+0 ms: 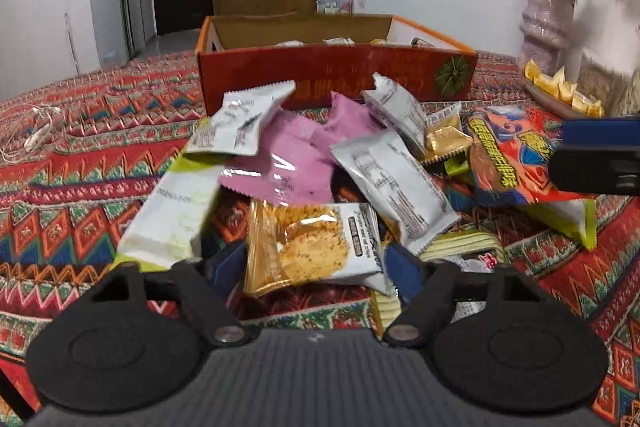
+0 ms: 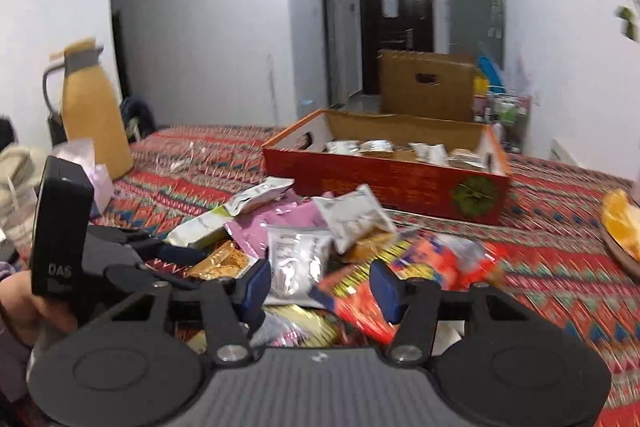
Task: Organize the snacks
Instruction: 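Grasp a gold-and-white packet with the left tool while the right tool grasps a white packet, then carry both packets over the cardboard box and lower them inside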
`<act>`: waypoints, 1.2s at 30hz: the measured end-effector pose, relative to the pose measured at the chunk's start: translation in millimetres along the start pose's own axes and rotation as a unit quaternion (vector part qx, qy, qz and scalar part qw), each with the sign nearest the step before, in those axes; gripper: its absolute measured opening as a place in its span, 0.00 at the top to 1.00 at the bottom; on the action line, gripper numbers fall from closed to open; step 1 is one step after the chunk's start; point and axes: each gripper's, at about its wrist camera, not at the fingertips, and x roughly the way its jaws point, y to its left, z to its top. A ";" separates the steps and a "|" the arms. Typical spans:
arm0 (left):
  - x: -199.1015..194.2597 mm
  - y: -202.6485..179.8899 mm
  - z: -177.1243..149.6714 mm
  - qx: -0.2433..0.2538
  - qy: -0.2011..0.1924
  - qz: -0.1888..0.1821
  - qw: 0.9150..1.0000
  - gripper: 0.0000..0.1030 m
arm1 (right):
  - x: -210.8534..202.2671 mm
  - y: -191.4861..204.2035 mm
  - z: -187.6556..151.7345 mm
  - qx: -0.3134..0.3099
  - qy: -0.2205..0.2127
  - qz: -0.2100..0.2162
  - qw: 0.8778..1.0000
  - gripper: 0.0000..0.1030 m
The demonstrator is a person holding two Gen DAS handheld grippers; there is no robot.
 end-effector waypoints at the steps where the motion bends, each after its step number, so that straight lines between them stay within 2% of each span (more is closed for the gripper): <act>1: -1.6 2.9 -1.7 0.001 -0.003 -0.002 1.000 0.40 | 10.9 2.7 2.7 -0.004 0.007 0.002 1.000 0.48; 3: -6.7 8.8 -3.0 -0.010 -0.006 -0.017 1.000 0.54 | 35.7 6.9 8.0 -0.004 0.026 0.005 1.000 0.47; 7: -21.4 18.8 -0.8 -0.031 -0.023 -0.014 0.999 0.56 | 84.7 13.9 14.5 0.002 0.063 0.010 0.998 0.47; 10: -41.2 26.6 1.1 -0.047 -0.047 -0.019 0.998 0.56 | 109.9 21.6 11.3 -0.008 0.092 -0.001 0.996 0.43; 12: -54.1 30.6 1.0 -0.056 -0.060 -0.020 0.996 0.56 | 117.8 25.3 7.6 -0.012 0.100 -0.005 0.995 0.44; 13: -60.6 31.9 0.4 -0.058 -0.065 -0.016 0.996 0.56 | 118.8 26.7 6.0 -0.012 0.099 -0.007 0.995 0.55; 15: -68.7 32.3 1.9 -0.057 -0.070 -0.007 0.996 0.56 | 115.0 27.7 4.8 -0.008 0.093 -0.006 0.996 0.58; 16: -73.8 32.5 1.2 -0.058 -0.072 -0.004 0.996 0.56 | 110.9 27.7 5.1 -0.007 0.088 -0.003 0.996 0.61; 21: -102.4 27.3 -3.1 -0.071 -0.081 0.007 0.994 0.56 | 72.5 30.7 11.5 -0.006 0.045 -0.003 0.999 0.61; 24: -124.1 17.1 -9.7 -0.082 -0.090 0.020 0.992 0.56 | 31.0 34.4 9.3 -0.006 0.006 0.006 1.000 0.61; 29: -157.7 -9.0 -25.7 -0.084 -0.099 0.012 0.991 0.56 | -36.7 39.9 0.2 -0.028 -0.039 -0.015 0.999 0.61; 33: -173.2 -36.3 -40.3 -0.078 -0.096 -0.010 0.992 0.56 | -85.5 34.0 -22.3 -0.020 -0.049 -0.031 0.998 0.61; 36: -178.4 -50.9 -51.8 -0.082 -0.083 -0.015 0.993 0.56 | -108.8 25.6 -46.1 -0.006 -0.040 -0.049 0.998 0.61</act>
